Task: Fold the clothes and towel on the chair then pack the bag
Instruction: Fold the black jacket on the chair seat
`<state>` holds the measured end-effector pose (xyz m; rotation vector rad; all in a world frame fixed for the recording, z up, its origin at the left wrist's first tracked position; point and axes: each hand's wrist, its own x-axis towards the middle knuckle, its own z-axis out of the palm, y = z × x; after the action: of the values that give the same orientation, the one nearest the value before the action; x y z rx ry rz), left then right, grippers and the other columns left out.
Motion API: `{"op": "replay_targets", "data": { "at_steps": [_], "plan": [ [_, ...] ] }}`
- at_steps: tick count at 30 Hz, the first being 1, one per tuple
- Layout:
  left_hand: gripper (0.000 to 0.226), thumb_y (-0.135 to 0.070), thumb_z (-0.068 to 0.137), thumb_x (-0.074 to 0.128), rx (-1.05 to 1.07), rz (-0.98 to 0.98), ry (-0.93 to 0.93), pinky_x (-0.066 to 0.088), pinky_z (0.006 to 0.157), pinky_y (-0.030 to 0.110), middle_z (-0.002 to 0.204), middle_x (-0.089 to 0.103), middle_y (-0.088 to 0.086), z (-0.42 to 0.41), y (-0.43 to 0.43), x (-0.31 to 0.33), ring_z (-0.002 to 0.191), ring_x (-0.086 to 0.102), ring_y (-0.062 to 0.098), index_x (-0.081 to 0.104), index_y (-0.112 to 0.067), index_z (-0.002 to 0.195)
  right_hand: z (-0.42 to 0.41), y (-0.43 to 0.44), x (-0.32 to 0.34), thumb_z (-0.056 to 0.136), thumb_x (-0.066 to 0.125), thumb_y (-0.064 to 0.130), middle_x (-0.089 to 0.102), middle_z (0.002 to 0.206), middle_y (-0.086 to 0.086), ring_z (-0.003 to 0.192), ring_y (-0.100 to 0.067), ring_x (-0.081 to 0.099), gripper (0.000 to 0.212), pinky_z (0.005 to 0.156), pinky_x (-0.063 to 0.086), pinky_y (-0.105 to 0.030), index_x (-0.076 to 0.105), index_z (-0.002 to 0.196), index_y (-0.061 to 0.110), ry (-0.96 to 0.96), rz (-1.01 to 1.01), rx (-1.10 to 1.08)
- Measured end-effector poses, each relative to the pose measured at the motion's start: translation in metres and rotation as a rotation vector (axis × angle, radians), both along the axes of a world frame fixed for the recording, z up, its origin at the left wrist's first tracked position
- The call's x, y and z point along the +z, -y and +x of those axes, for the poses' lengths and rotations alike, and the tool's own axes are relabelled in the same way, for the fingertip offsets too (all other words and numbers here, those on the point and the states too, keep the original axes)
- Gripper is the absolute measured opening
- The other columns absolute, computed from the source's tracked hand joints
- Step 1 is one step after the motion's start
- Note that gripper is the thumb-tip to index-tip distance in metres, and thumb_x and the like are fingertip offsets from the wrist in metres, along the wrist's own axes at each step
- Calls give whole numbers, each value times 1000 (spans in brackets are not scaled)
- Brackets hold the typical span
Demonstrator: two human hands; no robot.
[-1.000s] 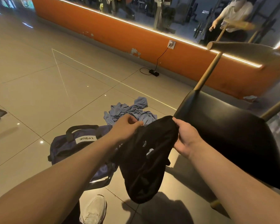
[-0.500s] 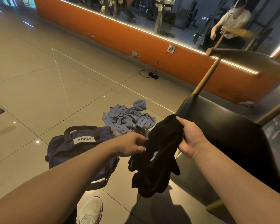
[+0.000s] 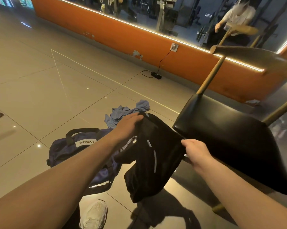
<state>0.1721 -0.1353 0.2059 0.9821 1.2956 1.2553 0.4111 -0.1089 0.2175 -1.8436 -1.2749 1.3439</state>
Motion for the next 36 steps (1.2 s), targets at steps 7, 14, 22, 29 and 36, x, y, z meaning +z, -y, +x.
{"op": "replay_targets", "data": {
  "at_steps": [7,14,22,29,36],
  "plan": [
    [35,-52,85,60,-61,36,71,47,98,47,120,70,8,7,-4,0,121,62,29,74,-28,106,-16,9,-19,92,69,9,58,106,5,93,-13,60,26,75,51,-23,57,104,28,242,217,228],
    [48,-43,93,64,-64,-26,189,49,107,42,132,67,8,10,-4,0,129,59,27,65,-16,132,-44,16,-39,97,55,-3,70,106,-3,101,-20,67,31,83,59,-30,63,114,22,132,2,478],
    [33,-36,86,64,-34,-12,353,45,90,39,109,62,13,2,-5,7,106,59,27,69,-11,107,-40,23,-53,99,64,17,66,88,11,86,-6,62,17,64,44,-13,63,92,33,87,-95,648],
    [43,-41,81,70,-36,-53,363,43,93,42,115,65,16,3,0,8,111,60,30,70,-11,112,-36,20,-56,101,56,2,69,111,-2,92,-16,71,23,67,59,-24,63,113,20,-198,-162,464],
    [53,-38,84,71,-94,-101,368,49,95,41,127,67,15,4,3,9,119,63,29,67,-8,127,-54,27,-71,98,64,23,66,105,5,93,-9,62,20,66,49,-16,61,119,22,50,-45,536]
  ]
}}
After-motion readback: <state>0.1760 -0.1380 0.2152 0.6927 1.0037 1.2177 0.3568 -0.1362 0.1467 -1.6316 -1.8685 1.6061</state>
